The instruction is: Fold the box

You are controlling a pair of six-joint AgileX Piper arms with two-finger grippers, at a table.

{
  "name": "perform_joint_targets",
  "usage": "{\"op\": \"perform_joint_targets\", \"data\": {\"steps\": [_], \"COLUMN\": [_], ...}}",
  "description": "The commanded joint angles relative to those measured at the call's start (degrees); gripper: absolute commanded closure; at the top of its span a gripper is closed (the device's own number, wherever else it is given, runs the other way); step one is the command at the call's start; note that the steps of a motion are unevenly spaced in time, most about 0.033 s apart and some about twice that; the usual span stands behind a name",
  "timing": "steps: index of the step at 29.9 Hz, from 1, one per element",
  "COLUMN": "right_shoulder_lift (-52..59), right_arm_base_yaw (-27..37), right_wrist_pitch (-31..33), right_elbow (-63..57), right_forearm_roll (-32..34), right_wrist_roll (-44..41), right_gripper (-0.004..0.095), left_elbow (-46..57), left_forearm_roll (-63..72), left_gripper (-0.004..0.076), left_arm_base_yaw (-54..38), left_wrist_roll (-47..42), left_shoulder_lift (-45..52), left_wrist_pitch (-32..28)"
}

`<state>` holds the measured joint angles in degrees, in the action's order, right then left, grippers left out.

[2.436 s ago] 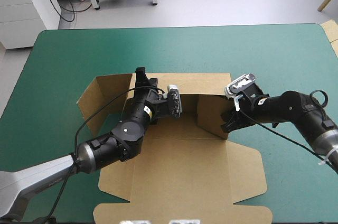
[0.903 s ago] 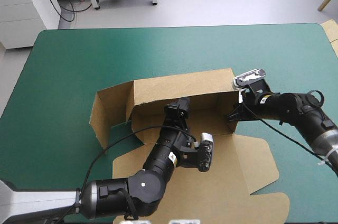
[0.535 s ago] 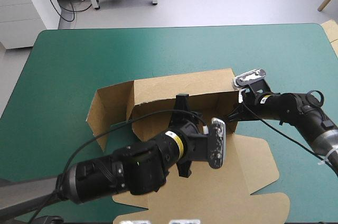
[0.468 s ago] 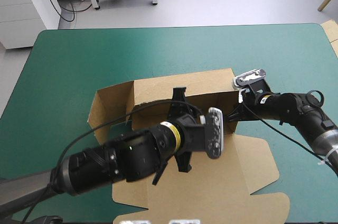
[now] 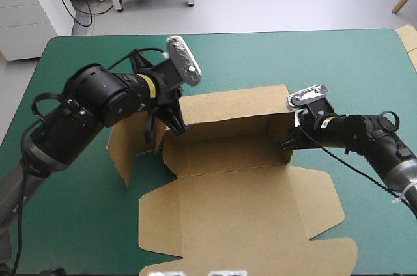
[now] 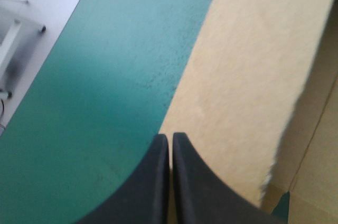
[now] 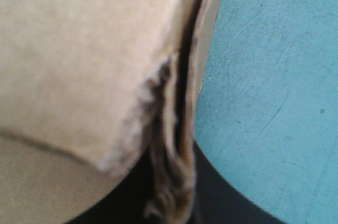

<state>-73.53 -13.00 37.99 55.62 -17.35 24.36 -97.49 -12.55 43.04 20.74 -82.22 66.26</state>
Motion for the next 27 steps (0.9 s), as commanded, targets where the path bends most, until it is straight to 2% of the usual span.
{"op": "perform_joint_targets", "data": {"steps": [1, 10, 15, 20, 27], "right_shoulder_lift": [1.7, 1.7, 1.7, 1.7, 1.7], "right_arm_base_yaw": [-0.1, -0.1, -0.1, -0.1, -0.1], "right_wrist_pitch": [-2.2, -1.9, -1.9, -2.2, -0.5], "right_elbow": [1.5, 1.5, 1.5, 1.5, 3.9], "right_forearm_roll": [0.7, 1.5, 1.5, 2.0, 2.1], "right_wrist_roll": [0.2, -0.3, -0.4, -1.6, -1.8], "right_gripper": [0.0928, 0.0928, 0.0928, 0.0928, 0.0928], "left_elbow": [-1.9, -1.8, -1.6, 3.1, 14.4], "left_forearm_roll": [2.5, 4.2, 8.6, 9.8, 10.4], "left_gripper": [0.0723, 0.0732, 0.0732, 0.0732, 0.0732], "left_arm_base_yaw": [-7.2, -23.9, -30.0, -31.5, -31.5], "left_wrist_roll": [-1.8, -8.3, -8.3, -8.3, -9.1], "left_shoulder_lift": [3.3, 4.9, 6.7, 10.1, 15.0], "left_wrist_pitch": [-1.4, -1.4, -1.4, -2.4, -8.5]}}
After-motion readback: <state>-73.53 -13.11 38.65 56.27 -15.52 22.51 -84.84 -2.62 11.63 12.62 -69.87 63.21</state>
